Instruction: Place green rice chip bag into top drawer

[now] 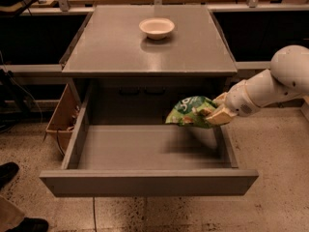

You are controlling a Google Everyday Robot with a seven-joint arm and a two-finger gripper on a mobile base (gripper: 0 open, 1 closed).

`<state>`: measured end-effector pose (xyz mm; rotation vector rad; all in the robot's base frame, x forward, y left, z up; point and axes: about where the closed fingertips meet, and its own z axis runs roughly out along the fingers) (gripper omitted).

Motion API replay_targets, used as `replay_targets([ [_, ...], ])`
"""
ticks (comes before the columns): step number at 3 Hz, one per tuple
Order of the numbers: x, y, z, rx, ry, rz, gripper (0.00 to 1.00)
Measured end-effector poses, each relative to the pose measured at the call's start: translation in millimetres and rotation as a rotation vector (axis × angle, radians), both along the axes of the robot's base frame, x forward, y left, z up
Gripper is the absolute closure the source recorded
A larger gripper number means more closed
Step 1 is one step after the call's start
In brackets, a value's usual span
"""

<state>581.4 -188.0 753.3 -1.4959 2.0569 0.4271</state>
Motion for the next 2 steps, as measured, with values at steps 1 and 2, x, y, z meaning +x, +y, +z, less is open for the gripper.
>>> replay_targets([
  [1, 0.4, 1.3, -21.8, -0.014, 0.009, -0.025, 1.0],
  [2, 2.5, 6.7, -47.8, -0.012, 0.024, -0.078, 0.97],
])
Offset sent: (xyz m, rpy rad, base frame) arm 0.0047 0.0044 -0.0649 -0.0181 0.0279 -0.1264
